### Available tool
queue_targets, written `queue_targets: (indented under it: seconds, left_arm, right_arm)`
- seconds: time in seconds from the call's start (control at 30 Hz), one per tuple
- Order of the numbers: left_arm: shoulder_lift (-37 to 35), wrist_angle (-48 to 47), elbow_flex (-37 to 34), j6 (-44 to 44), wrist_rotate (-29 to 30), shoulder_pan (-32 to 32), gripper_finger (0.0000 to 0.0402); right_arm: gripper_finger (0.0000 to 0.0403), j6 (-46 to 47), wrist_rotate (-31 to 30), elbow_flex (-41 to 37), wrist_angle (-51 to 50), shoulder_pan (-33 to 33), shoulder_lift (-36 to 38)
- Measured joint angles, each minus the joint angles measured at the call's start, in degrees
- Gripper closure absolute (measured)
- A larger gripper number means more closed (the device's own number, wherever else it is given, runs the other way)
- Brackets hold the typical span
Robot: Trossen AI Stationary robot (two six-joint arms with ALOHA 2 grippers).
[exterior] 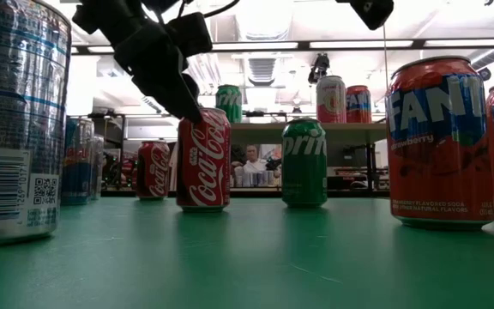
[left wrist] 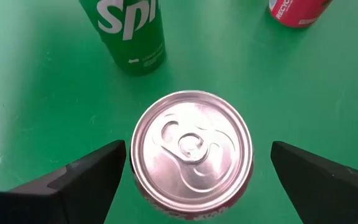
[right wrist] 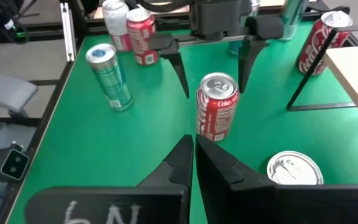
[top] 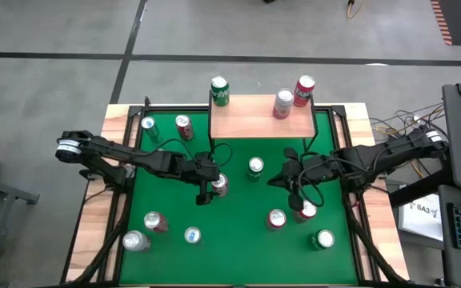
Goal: Place canned beverage on shelf
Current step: Put the middle red soda can on the shelf
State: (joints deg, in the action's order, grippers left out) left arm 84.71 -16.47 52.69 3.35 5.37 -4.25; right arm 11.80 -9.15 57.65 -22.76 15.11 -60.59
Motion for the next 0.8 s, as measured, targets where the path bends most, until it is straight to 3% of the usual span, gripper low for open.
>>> queue_targets:
  seconds: [0.37,0.8]
  left_arm:
    - [0.3,4.2,-1.9,0.0,0.0,0.4,0.0021]
    - [0.3,5.4,-3.0,0.8,-0.4,0.4,0.0116]
  right_arm:
    - [0.0392,-0.4,0.0,0.0,0.4,0.0,0.1]
    - [0.0392,-0.4,0.0,0.0,0.8,0.0,0.1]
